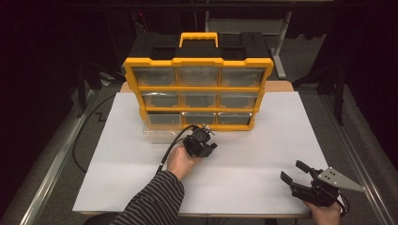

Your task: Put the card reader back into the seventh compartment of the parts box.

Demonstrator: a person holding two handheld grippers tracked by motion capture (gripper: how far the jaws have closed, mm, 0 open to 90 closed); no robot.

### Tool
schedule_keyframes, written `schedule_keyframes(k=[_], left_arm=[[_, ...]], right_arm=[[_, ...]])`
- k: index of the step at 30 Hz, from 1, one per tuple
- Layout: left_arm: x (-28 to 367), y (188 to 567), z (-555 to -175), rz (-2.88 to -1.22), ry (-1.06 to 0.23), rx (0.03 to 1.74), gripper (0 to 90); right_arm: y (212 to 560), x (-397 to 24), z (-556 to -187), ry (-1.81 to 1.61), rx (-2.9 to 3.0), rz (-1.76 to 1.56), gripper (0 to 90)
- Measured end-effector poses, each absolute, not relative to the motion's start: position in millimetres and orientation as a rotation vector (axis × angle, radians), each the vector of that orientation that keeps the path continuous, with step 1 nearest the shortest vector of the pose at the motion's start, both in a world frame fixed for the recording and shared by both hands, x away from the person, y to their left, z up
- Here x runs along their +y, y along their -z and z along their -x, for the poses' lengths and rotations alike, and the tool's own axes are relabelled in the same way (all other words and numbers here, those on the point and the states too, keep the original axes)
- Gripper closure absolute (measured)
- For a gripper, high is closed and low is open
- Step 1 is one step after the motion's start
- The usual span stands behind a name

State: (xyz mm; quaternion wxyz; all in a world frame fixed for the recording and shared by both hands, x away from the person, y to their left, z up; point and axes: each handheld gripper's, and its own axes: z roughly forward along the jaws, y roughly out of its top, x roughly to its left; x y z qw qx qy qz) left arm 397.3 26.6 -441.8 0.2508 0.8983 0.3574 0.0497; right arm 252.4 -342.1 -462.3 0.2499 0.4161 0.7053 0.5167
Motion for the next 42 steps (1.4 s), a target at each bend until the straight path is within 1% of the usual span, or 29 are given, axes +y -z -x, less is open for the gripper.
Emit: schedule_keyframes(k=[9, 23, 42], left_arm=[[36, 439, -388, -2.436, -0.127, 0.963, 73.3], [50, 430, -369, -2.462, -0.148, 0.914, 73.4], [85, 423, -346, -2.43, -0.156, 0.935, 73.4]], right_arm=[[462, -342, -252, -1.407, 1.925, -1.133, 24.7], [462, -342, -253, -1.412, 1.922, -1.13, 24.8], [462, -342, -253, -1.406, 1.927, -1.137, 24.8]])
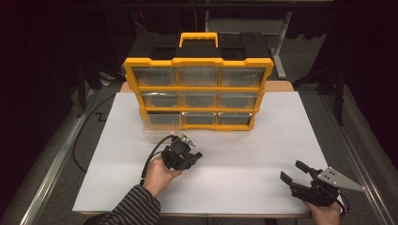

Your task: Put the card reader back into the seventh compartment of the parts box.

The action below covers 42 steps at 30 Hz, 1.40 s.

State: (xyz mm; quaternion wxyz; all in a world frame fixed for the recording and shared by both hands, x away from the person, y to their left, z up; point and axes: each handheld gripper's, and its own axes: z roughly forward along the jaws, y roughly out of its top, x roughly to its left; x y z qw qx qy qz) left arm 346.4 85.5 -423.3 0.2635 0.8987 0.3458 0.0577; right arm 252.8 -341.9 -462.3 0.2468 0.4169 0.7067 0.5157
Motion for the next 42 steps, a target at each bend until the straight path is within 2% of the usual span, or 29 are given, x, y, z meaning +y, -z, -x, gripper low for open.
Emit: schedule_keyframes(k=[27, 42], left_arm=[[132, 409, -330, -2.328, -0.187, 1.006, 73.4], [151, 387, -329, -2.286, -0.239, 1.024, 73.4]], right_arm=[[463, -341, -253, -1.4, 1.931, -1.14, 24.8], [463, -341, -253, -1.395, 1.932, -1.136, 24.7]])
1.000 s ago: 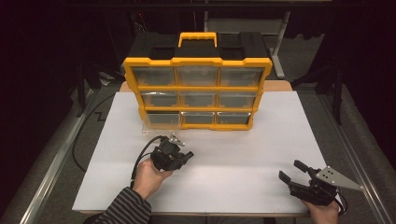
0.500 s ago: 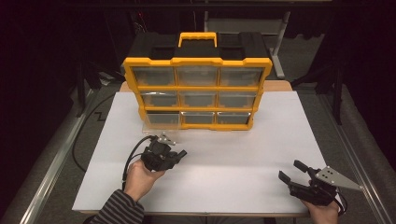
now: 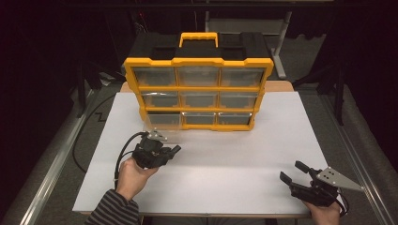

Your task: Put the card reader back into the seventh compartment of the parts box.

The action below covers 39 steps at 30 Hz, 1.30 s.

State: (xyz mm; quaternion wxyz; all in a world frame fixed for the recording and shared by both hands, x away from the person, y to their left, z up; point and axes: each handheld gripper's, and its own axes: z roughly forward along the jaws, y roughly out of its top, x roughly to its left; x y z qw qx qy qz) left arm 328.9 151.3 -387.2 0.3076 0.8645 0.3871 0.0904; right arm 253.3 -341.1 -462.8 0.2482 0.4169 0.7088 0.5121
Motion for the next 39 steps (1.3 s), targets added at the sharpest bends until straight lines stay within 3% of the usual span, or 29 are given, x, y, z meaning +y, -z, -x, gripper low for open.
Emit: schedule_keyframes(k=[20, 39], left_arm=[[162, 355, -351, -2.193, -0.242, 1.047, 73.4], [171, 355, -375, -2.141, -0.248, 1.123, 73.4]], right_arm=[[463, -341, -254, -1.393, 1.937, -1.135, 24.8], [463, -341, -254, -1.393, 1.94, -1.141, 24.8]])
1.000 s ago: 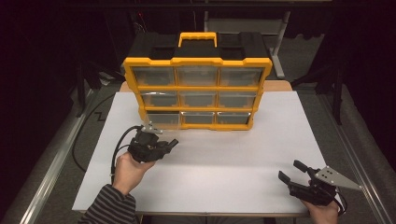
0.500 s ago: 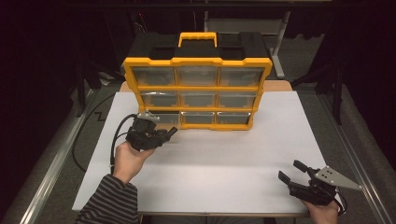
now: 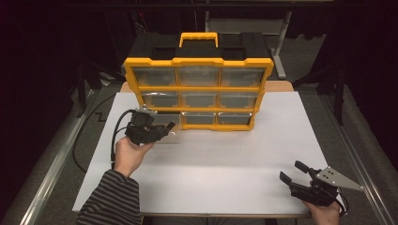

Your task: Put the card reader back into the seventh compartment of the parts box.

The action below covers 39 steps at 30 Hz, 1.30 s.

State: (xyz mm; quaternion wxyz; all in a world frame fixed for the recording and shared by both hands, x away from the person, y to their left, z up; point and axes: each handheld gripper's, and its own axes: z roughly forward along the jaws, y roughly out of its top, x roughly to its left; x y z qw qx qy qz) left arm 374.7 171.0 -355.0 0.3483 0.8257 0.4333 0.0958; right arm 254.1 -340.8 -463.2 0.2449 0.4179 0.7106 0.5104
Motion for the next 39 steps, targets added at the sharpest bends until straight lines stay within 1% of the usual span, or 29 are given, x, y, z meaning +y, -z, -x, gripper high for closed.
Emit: schedule_keyframes(k=[7, 10, 15, 35, 36, 38, 39], left_arm=[[173, 356, -382, -2.132, -0.248, 1.144, 73.4], [171, 352, -385, -2.154, -0.287, 1.145, 73.4], [170, 348, -393, -2.154, -0.288, 1.15, 73.4], [164, 363, -414, -2.187, -0.297, 1.191, 72.8], [164, 363, -415, -2.185, -0.299, 1.196, 70.5], [165, 364, -414, -2.172, -0.298, 1.205, 61.8], [165, 363, -414, -2.169, -0.286, 1.203, 58.9]], right_arm=[[463, -341, -254, -1.394, 1.938, -1.141, 24.8], [464, -341, -255, -1.395, 1.939, -1.142, 24.7], [464, -341, -255, -1.397, 1.939, -1.141, 24.7], [464, -341, -255, -1.396, 1.943, -1.139, 24.7], [464, -341, -255, -1.396, 1.943, -1.138, 24.7], [464, -341, -255, -1.395, 1.943, -1.138, 24.8], [464, -341, -255, -1.395, 1.943, -1.138, 24.8]])
